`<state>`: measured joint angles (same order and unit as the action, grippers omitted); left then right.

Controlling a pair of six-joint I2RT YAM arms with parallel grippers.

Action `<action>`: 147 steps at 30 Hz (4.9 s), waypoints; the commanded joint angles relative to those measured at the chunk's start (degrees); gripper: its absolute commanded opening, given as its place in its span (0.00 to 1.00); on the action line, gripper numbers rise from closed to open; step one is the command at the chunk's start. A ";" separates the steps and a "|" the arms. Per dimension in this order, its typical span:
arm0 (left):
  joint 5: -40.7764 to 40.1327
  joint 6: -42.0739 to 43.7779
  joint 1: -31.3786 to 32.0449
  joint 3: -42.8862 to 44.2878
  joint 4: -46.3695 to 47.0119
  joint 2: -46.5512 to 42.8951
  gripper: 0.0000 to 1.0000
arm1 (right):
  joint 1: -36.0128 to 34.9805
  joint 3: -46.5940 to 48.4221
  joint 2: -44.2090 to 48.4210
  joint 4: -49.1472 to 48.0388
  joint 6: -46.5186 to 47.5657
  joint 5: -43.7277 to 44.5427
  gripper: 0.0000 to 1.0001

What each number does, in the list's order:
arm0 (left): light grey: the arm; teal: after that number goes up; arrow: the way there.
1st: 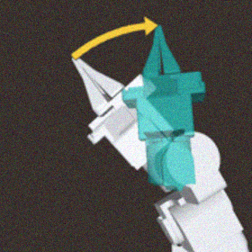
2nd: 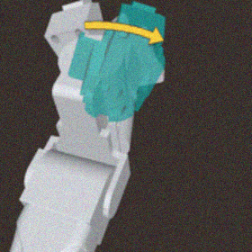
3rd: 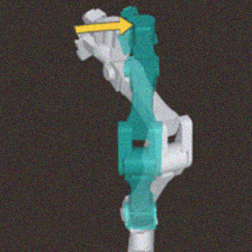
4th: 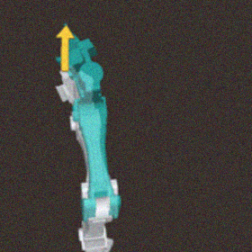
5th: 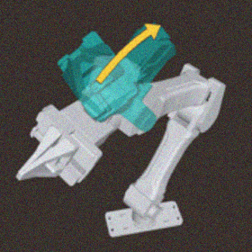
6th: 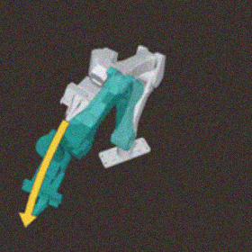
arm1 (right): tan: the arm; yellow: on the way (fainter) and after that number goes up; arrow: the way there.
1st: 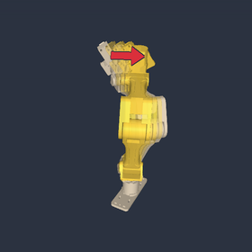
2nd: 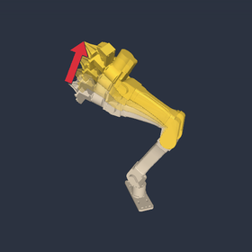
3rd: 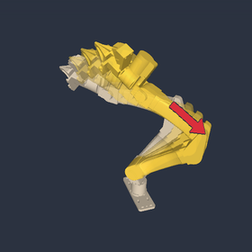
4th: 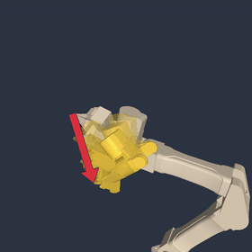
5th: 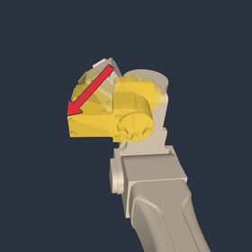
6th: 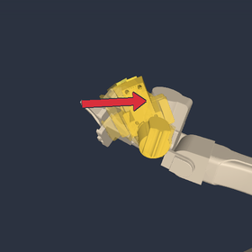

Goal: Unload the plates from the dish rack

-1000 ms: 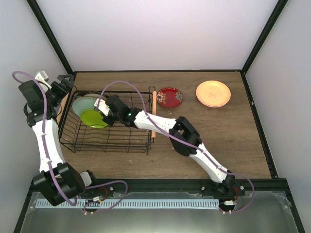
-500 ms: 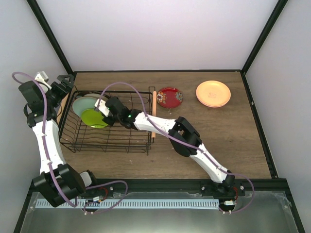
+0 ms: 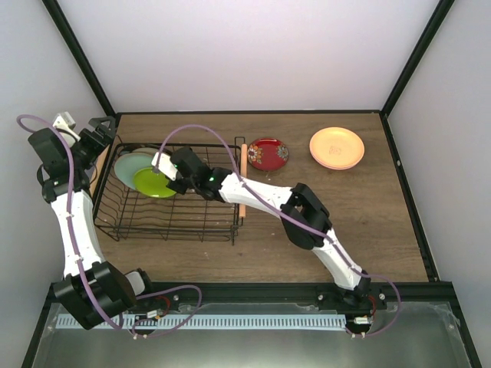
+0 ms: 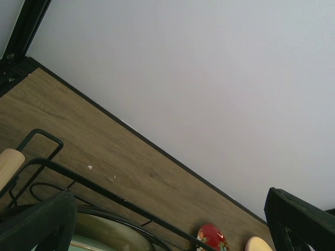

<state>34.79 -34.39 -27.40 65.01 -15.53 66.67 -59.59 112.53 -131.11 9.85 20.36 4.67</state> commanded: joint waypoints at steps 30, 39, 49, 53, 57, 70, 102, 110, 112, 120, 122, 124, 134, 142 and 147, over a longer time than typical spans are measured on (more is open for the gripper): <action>0.81 -3.02 0.05 1.95 5.67 0.31 1.00 | 13.19 -4.65 33.44 9.61 -11.67 -0.26 0.01; 0.76 -2.96 0.17 1.59 5.62 -0.38 1.00 | 41.27 -3.24 27.99 18.18 -32.71 -13.86 0.01; 0.18 -2.39 0.24 1.18 4.78 -1.19 1.00 | 47.09 -4.56 14.53 20.42 -38.34 -21.57 0.01; 0.26 -2.18 0.24 1.02 4.72 -0.96 1.00 | 47.44 -3.28 9.42 20.63 -40.02 -23.15 0.01; 0.32 -2.08 0.24 1.16 4.72 -0.35 1.00 | 47.66 -2.58 5.74 21.47 -40.88 -24.01 0.01; 0.91 -2.08 0.24 1.33 5.49 1.00 1.00 | 48.08 -3.98 0.23 26.06 -41.17 -28.74 0.01; 1.88 -1.83 0.29 0.16 4.01 -1.81 1.00 | 48.12 -2.18 9.97 33.14 -42.48 -18.86 0.65; 1.74 -2.19 0.33 0.60 4.41 -1.79 1.00 | 45.07 5.65 16.51 30.28 -38.60 -21.79 0.66; 1.41 -2.30 0.31 0.51 4.30 -1.66 1.00 | 39.95 6.41 20.24 22.34 -33.55 -21.22 0.65; 0.34 -3.39 0.33 -0.16 4.13 -1.28 1.00 | 12.86 10.23 15.39 10.43 -12.66 -14.28 0.60; 0.24 -3.00 0.28 -0.01 3.90 -1.51 1.00 | 8.34 8.94 13.43 7.48 -10.11 -12.58 0.57; 0.19 -2.43 0.32 0.08 3.53 -1.73 1.00 | 4.50 8.68 11.44 5.32 -8.40 -10.53 0.55; 0.15 -2.16 0.32 -1.04 3.98 -2.12 1.00 | -0.19 6.83 2.63 -0.58 -6.82 -5.80 0.53; 0.53 -2.70 0.33 -0.18 5.20 -0.26 1.00 | -0.16 6.65 -1.13 -3.76 -7.72 -3.70 0.54; 0.63 -2.62 0.33 -0.19 5.38 0.29 1.00 | 0.48 6.65 -2.29 -4.80 -7.96 -3.23 0.55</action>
<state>34.98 -37.17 -27.33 64.36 -12.01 66.59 -59.68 118.32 -132.55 8.03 12.62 0.08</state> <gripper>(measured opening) 0.998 0.544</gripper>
